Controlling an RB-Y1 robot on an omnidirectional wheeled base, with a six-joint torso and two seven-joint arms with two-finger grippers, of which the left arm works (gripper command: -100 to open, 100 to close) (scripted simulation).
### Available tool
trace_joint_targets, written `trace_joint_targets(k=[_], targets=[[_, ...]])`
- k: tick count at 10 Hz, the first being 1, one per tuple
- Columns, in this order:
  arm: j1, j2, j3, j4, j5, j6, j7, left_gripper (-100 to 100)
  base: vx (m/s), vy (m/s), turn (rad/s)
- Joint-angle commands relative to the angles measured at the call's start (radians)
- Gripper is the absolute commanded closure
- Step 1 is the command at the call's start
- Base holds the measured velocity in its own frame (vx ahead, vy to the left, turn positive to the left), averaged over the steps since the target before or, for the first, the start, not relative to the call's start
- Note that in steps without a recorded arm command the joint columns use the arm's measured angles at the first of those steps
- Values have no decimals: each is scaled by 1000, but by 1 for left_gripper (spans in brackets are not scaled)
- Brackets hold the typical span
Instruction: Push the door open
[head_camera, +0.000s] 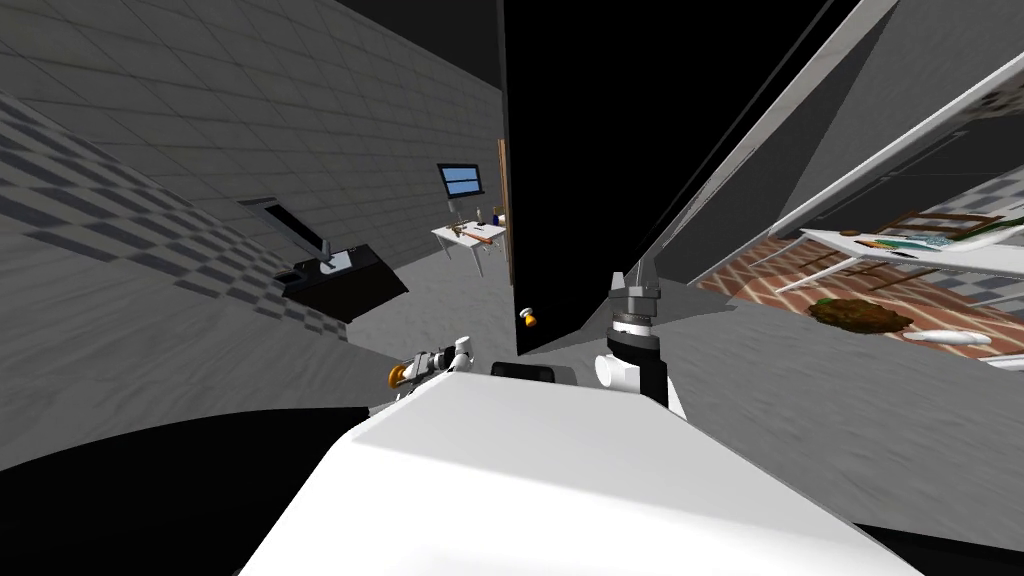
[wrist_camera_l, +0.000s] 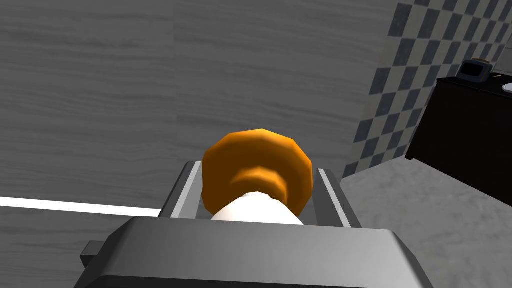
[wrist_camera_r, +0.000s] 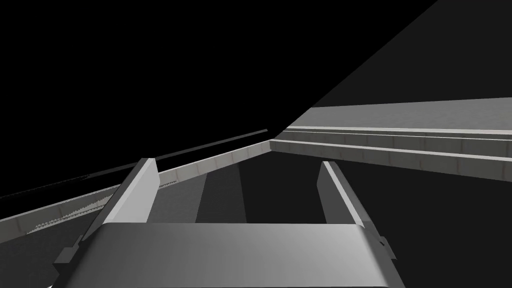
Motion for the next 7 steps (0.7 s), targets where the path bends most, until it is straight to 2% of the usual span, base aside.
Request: trace_joint_targets(k=[1,2,3,4,5,6,7], targets=[[-9,2,13,28,12,-9,12,100,6,80,-26],[-9,2,13,28,12,-9,12,100,-3,39,-3],[-16,-15,30,34,27,-30,10,100,-16,73,-124],[-16,-15,30,34,27,-30,10,100,-12,80,-71],[-13,-10,25,20,21,-31,3,100,-5,21,-13],[-15,19,37,25,35,-25,8,100,-37,55,-13],[-14,32,44,25,44,-21,8,100,-64,140,-32]])
